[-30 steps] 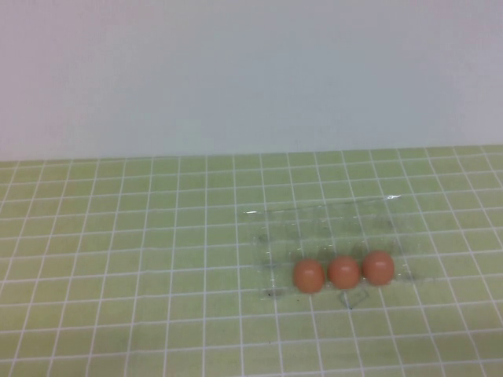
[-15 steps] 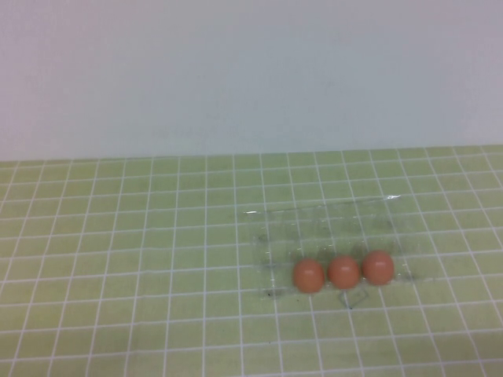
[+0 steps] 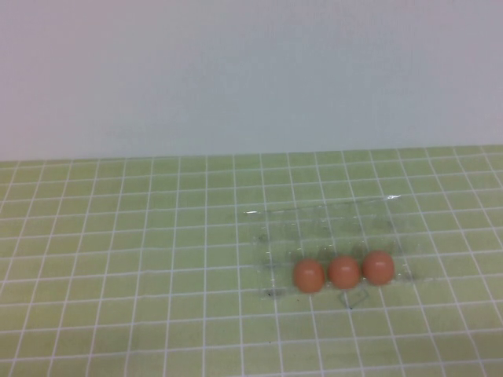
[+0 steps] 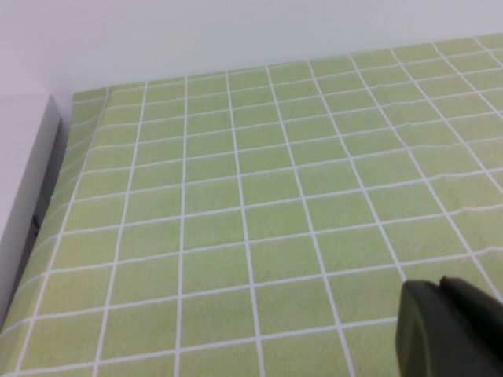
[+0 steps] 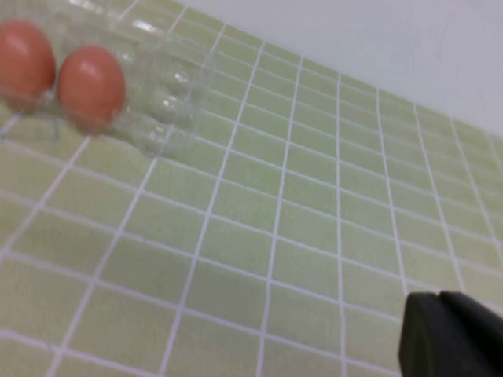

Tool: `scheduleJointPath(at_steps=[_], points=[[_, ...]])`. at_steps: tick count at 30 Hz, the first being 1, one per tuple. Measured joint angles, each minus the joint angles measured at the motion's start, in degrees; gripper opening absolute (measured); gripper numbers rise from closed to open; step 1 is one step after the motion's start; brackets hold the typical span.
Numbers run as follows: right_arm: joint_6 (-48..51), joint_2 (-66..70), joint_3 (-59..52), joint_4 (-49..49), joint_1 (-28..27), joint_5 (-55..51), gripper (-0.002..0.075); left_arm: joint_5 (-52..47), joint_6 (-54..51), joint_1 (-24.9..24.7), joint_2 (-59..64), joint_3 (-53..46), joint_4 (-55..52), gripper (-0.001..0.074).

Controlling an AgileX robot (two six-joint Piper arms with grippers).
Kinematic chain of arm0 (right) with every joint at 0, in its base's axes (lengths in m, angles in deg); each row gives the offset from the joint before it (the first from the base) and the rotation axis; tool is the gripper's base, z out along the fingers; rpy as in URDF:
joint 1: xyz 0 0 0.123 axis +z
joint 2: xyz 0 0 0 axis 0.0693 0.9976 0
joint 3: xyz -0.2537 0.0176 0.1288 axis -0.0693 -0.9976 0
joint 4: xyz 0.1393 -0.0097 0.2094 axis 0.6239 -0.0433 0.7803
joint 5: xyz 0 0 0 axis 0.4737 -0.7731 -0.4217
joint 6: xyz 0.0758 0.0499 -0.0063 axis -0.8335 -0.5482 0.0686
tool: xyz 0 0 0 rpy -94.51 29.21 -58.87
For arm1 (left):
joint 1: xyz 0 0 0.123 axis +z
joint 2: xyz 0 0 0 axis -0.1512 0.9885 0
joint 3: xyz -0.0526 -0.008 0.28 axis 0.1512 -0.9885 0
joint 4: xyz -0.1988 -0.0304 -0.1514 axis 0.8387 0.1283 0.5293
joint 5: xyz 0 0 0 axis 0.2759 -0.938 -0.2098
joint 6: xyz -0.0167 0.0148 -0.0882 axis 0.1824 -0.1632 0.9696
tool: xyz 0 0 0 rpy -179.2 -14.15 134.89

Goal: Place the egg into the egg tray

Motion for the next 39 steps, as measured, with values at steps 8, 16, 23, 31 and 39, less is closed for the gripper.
scheduleJointPath(at_steps=[8,16,23,31,39], points=[[-29.73,0.00,0.00,-12.43,-0.02,0.40,-0.0002,0.00,0.00,0.00,0.00,0.00,0.00,0.0000],[-35.20,0.00,0.00,-13.92,-0.02,0.49,-0.0002,0.00,0.00,0.00,0.00,0.00,0.00,0.0000],[-35.45,0.00,0.00,-14.16,-0.02,0.49,-0.0002,0.00,0.00,0.00,0.00,0.00,0.00,0.0000],[-35.45,0.00,0.00,-14.16,-0.02,0.49,-0.0002,0.00,0.00,0.00,0.00,0.00,0.00,0.0000],[-35.45,0.00,0.00,-14.16,-0.02,0.49,-0.0002,0.00,0.00,0.00,0.00,0.00,0.00,0.0000]])
